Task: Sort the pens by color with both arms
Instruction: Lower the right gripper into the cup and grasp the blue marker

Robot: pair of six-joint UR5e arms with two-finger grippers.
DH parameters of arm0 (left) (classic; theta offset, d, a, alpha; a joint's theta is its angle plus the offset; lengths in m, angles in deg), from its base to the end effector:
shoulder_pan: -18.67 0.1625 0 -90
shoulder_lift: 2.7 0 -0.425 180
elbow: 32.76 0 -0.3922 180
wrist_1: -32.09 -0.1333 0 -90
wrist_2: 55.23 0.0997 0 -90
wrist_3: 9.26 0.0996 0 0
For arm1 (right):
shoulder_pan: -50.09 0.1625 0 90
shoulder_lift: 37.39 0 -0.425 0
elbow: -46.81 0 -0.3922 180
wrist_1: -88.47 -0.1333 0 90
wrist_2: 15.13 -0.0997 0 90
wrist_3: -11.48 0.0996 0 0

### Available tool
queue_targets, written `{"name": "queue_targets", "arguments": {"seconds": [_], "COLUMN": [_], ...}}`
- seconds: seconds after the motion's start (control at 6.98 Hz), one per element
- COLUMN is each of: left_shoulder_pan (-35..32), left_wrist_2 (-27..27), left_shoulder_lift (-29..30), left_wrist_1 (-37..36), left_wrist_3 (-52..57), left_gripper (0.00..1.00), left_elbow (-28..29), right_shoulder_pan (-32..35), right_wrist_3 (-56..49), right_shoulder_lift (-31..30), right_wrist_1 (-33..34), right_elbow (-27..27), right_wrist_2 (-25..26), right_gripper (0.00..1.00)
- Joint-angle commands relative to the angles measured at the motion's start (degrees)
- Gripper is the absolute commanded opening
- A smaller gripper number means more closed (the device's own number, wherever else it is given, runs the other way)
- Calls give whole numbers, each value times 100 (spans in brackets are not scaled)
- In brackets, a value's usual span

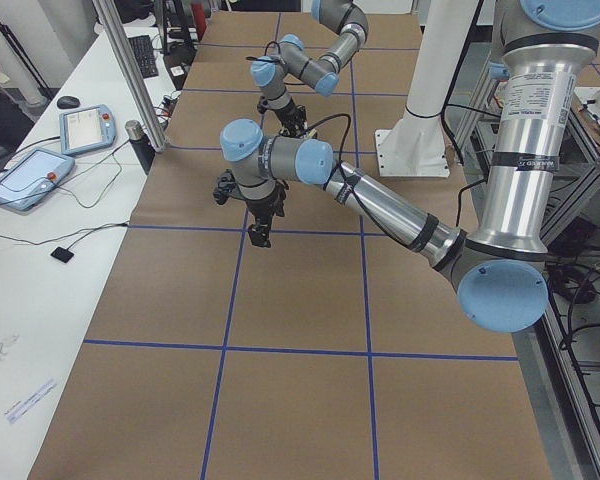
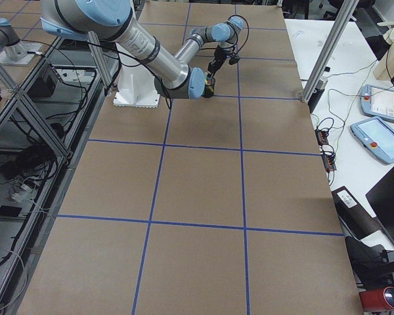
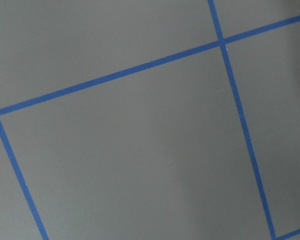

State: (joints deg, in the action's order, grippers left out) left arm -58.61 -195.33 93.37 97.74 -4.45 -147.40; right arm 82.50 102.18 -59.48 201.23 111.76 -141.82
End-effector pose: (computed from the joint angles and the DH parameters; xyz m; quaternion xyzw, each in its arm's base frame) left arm 0.0520 -0.4888 0.4373 0.0210 0.4252 0.1610 0.8904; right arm -0.6378 -0.4923 0.0963 -0.2529 -0.2440 0.2137 0.9115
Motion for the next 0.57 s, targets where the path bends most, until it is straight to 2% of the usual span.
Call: {"name": "queue_targets", "arguments": {"seconds": [0.0,0.29,0.43], "left_shoulder_pan": [3,3,3], "left_wrist_2": [0,0,0], "left_shoulder_lift": [0,0,0], "left_wrist_1": [1,1,1], "left_wrist_3": [-6,3,-6], "left_gripper": [99,99,99], "left_elbow": [3,12,3], "right_shoulder_pan": [-16,-7,-16], "right_wrist_3": [9,9,0], "right_shoulder_lift": [3,-23,-32], "right_wrist_1": [0,0,0], "right_elbow": [26,87,88], "right_wrist_2": [-5,4,4], "right_gripper": [41,33,33]}}
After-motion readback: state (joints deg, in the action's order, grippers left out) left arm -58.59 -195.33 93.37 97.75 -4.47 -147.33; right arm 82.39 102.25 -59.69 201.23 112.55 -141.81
